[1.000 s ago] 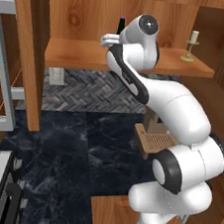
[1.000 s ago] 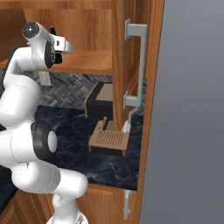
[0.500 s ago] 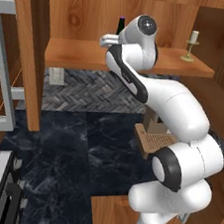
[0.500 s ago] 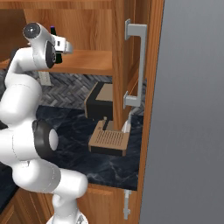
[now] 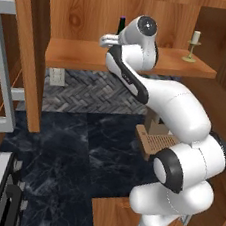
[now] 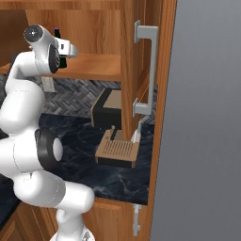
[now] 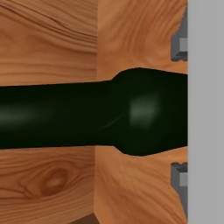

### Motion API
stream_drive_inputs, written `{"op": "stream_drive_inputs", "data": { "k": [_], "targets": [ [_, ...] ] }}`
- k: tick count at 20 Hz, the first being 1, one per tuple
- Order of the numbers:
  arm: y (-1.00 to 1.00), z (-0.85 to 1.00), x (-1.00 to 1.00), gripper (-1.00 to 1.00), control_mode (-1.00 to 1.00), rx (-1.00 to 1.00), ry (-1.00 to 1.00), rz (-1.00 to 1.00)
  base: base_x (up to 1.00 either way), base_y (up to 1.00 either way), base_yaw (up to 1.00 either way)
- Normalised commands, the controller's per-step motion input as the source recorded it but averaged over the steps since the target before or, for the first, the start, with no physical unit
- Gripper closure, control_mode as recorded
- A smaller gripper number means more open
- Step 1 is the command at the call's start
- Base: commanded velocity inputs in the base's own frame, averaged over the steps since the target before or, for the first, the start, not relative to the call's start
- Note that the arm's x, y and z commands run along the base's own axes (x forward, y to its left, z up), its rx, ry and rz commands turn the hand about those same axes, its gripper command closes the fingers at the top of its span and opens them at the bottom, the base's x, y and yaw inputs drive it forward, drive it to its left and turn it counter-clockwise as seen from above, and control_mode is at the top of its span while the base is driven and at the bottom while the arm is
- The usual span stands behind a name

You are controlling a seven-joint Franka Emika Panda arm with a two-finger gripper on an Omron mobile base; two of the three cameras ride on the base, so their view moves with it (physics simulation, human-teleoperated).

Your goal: Get the candle and the beer from the cabinet and move them to the dining counter.

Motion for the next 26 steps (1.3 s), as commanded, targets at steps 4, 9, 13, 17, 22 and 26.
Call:
{"op": "stream_drive_inputs", "data": {
  "k": [4,9,13,17,22,26],
  "targets": [
    [0.0,0.0,0.0,1.0,-1.0,0.0,-0.06,0.02,0.0,0.0,0.0],
    [0.0,0.0,-0.03,1.0,-1.0,0.0,-0.09,0.03,0.0,0.0,0.0],
    [0.0,-0.01,-0.18,1.0,-1.0,0.0,-0.1,0.05,0.0,0.0,0.0],
    [0.0,0.0,-0.51,1.0,-1.0,0.0,-0.17,0.03,0.0,0.0,0.0],
    [0.0,0.03,-0.54,1.0,-1.0,0.0,-0.11,0.0,0.0,0.0,0.0],
    [-0.03,0.12,-0.52,1.0,-1.0,0.0,0.0,-0.02,0.0,0.0,0.0]
  ]
}}
